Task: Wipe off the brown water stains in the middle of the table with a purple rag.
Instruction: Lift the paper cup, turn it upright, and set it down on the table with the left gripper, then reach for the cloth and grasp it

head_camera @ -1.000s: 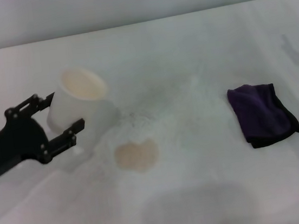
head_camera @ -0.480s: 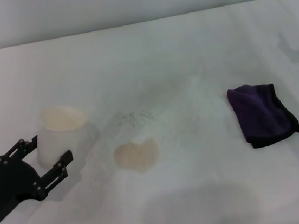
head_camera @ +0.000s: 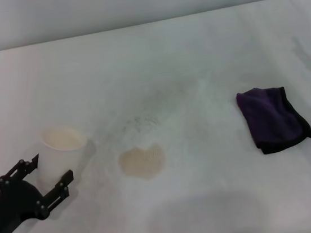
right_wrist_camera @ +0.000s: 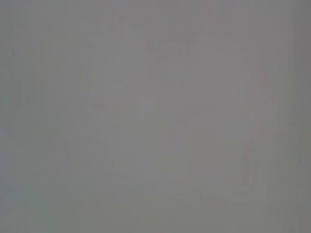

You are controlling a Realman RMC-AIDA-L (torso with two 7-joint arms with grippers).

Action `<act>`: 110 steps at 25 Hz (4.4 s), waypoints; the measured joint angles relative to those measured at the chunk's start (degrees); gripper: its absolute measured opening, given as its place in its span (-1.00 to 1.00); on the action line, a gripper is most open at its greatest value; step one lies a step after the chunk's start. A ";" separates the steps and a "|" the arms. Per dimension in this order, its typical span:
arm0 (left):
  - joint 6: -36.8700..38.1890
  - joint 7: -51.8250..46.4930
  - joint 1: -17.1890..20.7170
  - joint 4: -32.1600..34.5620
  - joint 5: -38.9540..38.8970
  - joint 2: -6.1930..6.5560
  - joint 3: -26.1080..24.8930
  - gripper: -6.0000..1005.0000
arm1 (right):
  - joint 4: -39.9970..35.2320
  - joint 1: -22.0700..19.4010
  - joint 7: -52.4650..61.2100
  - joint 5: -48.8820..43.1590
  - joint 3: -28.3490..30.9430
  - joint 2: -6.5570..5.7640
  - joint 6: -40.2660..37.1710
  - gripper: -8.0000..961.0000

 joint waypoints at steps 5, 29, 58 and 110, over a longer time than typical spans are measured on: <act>-0.65 1.13 -0.27 -0.48 -0.13 -0.01 0.08 0.45 | 0.02 -0.43 0.36 0.00 0.05 -0.06 1.36 0.79; -0.55 7.70 3.38 -2.64 -2.40 -0.46 0.50 0.49 | 0.17 -0.69 -0.14 0.00 0.29 -0.06 -0.30 0.78; 5.60 18.28 7.40 -9.64 -16.24 -0.17 0.11 0.77 | -1.37 -0.78 2.68 -0.01 -5.64 -0.36 -1.78 0.78; 14.38 21.27 1.39 -9.24 -52.29 0.17 -0.08 0.77 | -81.96 9.98 141.64 -95.46 -35.10 -0.58 11.64 0.79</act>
